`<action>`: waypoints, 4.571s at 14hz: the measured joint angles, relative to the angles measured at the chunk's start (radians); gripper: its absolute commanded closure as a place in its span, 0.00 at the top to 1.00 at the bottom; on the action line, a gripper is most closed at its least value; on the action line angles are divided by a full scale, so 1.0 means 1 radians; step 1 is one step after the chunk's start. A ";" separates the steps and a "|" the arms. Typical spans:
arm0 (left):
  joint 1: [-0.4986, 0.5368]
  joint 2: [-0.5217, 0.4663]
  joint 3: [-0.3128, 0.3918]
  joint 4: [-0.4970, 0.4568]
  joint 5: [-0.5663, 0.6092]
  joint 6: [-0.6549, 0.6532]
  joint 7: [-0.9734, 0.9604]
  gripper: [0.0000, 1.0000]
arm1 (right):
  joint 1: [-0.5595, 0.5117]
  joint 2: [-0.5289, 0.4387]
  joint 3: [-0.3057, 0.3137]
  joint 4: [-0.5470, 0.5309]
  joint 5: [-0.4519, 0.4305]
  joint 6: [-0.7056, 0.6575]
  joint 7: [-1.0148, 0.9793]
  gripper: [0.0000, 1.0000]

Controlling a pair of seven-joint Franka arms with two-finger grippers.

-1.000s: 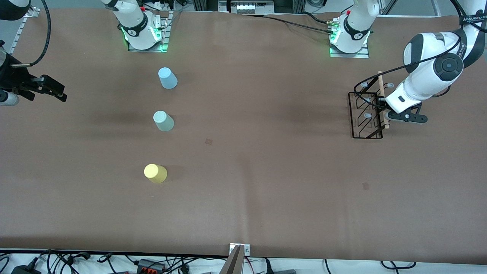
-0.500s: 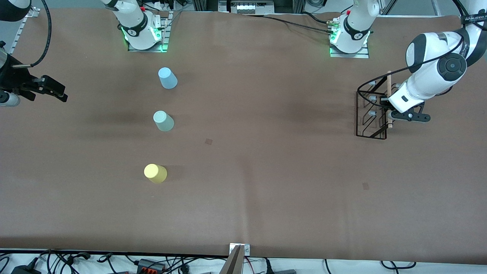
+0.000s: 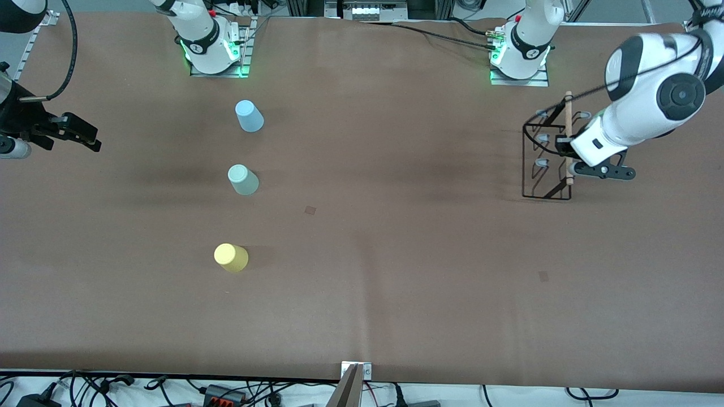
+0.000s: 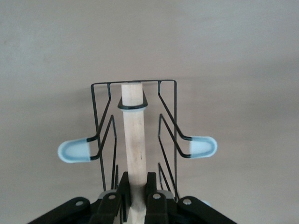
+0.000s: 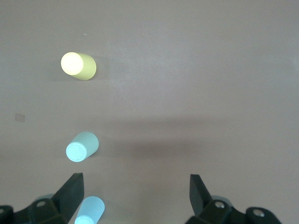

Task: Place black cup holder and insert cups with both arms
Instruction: 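Carry the holder to mid-table with the left gripper while the right gripper reaches cups, then grasp the teal cup with the right gripper while the left gripper sets the holder down, then lift the teal cup toward the holder while the left gripper withdraws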

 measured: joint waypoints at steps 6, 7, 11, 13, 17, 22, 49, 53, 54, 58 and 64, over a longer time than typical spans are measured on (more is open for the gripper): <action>-0.215 0.173 -0.015 0.364 -0.149 -0.193 -0.121 0.00 | -0.002 0.020 -0.001 -0.001 0.000 0.002 0.001 1.00; -0.246 0.223 -0.015 0.413 -0.190 -0.200 -0.163 0.00 | -0.001 0.033 -0.001 -0.001 0.000 0.005 0.001 1.00; -0.393 0.418 -0.014 0.582 -0.246 -0.161 -0.340 0.00 | 0.013 0.135 0.003 -0.003 0.002 0.015 0.001 1.00; -0.462 0.498 -0.013 0.643 -0.258 -0.085 -0.458 0.00 | 0.049 0.203 0.005 -0.001 0.002 0.020 0.001 1.00; -0.551 0.629 -0.012 0.706 -0.287 0.072 -0.608 0.00 | 0.137 0.343 0.009 0.006 0.025 0.057 0.017 1.00; -0.602 0.695 -0.015 0.720 -0.289 0.201 -0.693 0.00 | 0.227 0.452 0.010 0.004 0.033 0.102 0.142 1.00; -0.453 0.533 -0.040 0.720 -0.288 -0.051 -0.490 1.00 | 0.301 0.498 0.012 -0.224 0.174 0.276 0.238 0.56; -0.204 0.308 -0.018 0.641 -0.156 -0.215 -0.241 1.00 | 0.299 0.492 0.009 -0.207 0.175 0.250 0.243 0.30; -0.166 0.269 -0.007 0.624 -0.108 -0.243 -0.200 1.00 | 0.299 0.488 0.009 -0.185 0.176 0.225 0.243 0.30; -0.104 0.225 0.011 0.572 0.046 -0.263 -0.173 1.00 | 0.306 0.473 0.021 0.016 0.195 0.012 0.242 0.30; -0.013 0.109 0.014 0.376 0.065 -0.144 -0.165 1.00 | 0.421 0.447 0.145 0.118 0.253 -0.089 0.413 0.30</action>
